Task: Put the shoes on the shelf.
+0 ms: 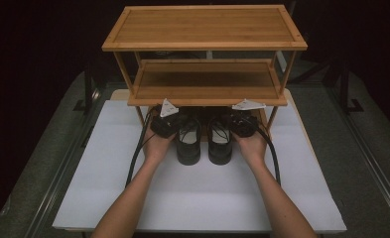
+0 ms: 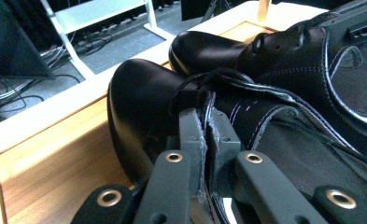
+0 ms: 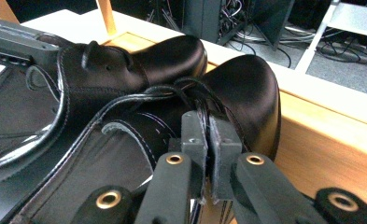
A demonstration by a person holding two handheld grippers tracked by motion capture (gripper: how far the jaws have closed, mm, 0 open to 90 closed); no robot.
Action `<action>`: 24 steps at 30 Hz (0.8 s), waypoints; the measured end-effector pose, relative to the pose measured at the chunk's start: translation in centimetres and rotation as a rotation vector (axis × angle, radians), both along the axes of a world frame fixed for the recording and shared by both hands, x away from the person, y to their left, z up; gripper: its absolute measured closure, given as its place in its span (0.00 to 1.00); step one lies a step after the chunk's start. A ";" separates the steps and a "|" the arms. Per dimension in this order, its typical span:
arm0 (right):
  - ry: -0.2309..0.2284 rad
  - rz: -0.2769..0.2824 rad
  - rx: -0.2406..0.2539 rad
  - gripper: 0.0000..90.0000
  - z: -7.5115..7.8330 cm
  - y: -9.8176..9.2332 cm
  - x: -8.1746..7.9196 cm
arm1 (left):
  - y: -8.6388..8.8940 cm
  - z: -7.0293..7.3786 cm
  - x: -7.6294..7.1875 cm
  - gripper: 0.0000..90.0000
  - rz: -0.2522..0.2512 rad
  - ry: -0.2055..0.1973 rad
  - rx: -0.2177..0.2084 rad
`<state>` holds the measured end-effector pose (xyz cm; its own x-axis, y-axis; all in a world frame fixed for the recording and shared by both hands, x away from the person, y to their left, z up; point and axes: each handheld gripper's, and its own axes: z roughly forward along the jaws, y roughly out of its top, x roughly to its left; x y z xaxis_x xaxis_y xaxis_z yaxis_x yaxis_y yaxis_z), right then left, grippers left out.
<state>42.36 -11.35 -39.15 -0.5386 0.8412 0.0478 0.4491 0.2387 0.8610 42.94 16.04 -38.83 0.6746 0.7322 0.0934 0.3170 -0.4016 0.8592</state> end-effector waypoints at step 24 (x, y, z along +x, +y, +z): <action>0.073 0.139 0.053 0.29 1.8 -3.3 -6.4 | 4.5 0.6 -5.7 0.21 -0.157 0.102 0.022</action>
<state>35.96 -14.65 -37.39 -0.6432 0.7540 0.1332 0.4769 0.2584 0.8401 37.28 20.56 -38.26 0.7875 0.6154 0.0333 0.3341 -0.4717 0.8160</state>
